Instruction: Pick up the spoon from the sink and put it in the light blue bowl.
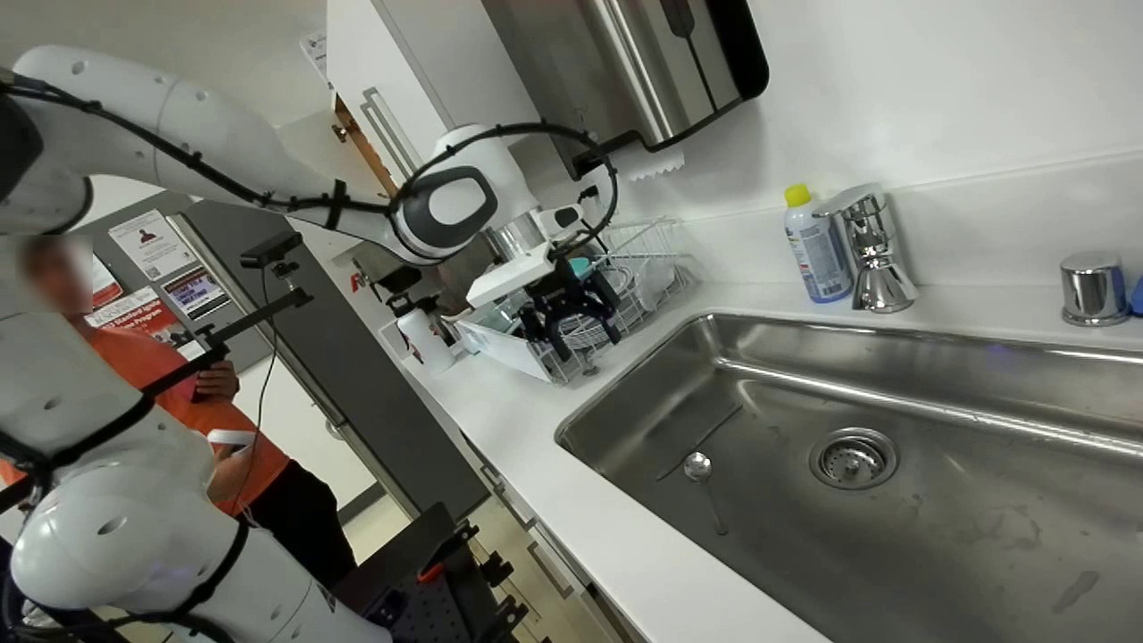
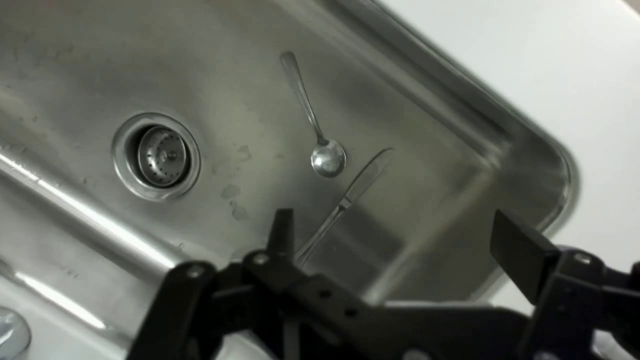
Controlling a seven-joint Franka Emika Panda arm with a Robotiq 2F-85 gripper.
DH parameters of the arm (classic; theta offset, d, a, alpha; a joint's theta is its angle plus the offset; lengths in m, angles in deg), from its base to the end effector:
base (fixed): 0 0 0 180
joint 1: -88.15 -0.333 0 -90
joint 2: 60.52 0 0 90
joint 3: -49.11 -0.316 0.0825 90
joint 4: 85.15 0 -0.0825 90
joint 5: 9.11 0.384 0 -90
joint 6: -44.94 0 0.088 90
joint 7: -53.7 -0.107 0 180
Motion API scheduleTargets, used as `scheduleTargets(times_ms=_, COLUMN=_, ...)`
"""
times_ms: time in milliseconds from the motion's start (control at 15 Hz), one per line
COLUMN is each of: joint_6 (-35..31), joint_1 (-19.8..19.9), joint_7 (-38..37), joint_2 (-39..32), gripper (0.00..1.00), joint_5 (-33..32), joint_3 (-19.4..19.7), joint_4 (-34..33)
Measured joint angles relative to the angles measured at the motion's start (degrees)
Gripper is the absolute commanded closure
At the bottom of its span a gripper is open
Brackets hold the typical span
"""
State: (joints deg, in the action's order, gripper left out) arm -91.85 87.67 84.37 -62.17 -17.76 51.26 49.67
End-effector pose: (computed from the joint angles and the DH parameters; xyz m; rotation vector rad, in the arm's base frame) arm 0.5043 -0.0161 0.3185 2.8963 0.9214 -0.0363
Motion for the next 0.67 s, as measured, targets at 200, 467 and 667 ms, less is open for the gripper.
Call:
scheduleTargets(times_ms=200, joint_6=-0.8, joint_1=0.7, joint_7=0.6, joint_2=-3.2, gripper=0.00, joint_5=-1.5, joint_3=0.2, joint_4=-0.3)
scheduleTargets(times_ms=467, joint_6=-0.8, joint_1=0.6, joint_7=0.6, joint_2=-3.3, gripper=0.00, joint_5=-1.5, joint_3=0.0, joint_4=-0.7)
scheduleTargets(times_ms=667, joint_6=-2.2, joint_1=0.7, joint_7=0.5, joint_2=-4.0, gripper=0.00, joint_5=-3.2, joint_3=0.0, joint_4=-0.6)
